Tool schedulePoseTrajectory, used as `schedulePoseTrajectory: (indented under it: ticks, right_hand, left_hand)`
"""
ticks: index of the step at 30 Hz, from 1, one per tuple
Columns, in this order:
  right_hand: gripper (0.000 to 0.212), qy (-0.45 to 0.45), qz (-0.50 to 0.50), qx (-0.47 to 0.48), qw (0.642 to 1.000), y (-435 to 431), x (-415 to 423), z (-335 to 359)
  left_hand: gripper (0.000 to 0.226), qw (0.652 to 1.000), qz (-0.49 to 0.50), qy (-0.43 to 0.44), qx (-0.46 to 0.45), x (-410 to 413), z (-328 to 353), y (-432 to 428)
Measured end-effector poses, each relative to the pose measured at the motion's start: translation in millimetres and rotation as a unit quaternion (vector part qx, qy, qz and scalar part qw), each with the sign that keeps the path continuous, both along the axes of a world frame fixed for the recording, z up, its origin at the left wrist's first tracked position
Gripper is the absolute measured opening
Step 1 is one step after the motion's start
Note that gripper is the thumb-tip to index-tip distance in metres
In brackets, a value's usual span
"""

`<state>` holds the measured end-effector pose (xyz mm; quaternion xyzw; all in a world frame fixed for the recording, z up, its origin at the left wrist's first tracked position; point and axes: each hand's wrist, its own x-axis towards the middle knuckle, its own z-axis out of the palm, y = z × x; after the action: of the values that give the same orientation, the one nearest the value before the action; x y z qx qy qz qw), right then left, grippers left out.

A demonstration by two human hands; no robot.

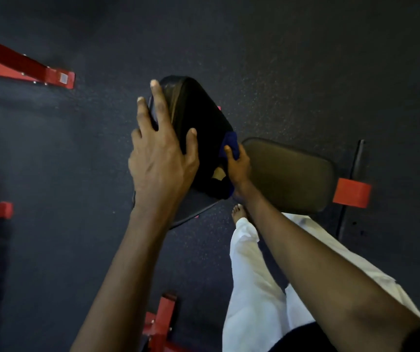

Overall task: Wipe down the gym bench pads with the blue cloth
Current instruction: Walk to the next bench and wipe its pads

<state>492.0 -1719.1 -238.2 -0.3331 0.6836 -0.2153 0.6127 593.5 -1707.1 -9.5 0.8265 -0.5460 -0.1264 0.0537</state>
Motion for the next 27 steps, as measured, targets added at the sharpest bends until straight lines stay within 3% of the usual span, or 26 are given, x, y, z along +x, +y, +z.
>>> schedulePoseTrajectory:
  ticks: [3, 8, 11, 16, 21, 23, 27]
  right_hand:
    - [0.047, -0.024, -0.004, 0.022, 0.999, -1.5, -5.6, 3.1]
    - [0.048, -0.097, -0.016, -0.120, 0.988, 6.0, 2.3, 73.7]
    - [0.048, -0.077, -0.023, -0.159, 0.984, -3.2, 5.4, 56.4]
    - [0.043, 0.011, -0.032, 0.025, 0.999, -48.9, -7.3, -31.1]
    - [0.038, -0.006, -0.019, 0.129, 0.991, -66.3, -15.6, -83.0]
    - [0.039, -0.017, -0.020, 0.097, 0.995, -64.5, -16.9, -66.9]
    - [0.050, -0.106, 0.007, -0.063, 0.992, -58.7, -19.5, 4.0]
  left_hand:
    - [0.083, 0.999, 0.034, -0.019, 0.009, -5.0, -1.5, -1.2]
    - [0.073, 0.998, 0.064, -0.026, -0.003, -14.5, -1.7, -5.4]
    - [0.070, 0.995, 0.085, -0.045, -0.005, -18.4, -2.6, -8.4]
    - [0.070, 0.992, 0.098, -0.076, 0.002, -21.8, -6.6, -10.8]
    - [0.067, 0.990, 0.105, -0.098, -0.005, -23.0, -8.7, -11.1]
    - [0.067, 0.990, 0.100, -0.098, -0.010, -22.6, -9.0, -10.6]
    - [0.067, 0.990, 0.102, -0.095, -0.010, -21.8, -8.2, -12.1]
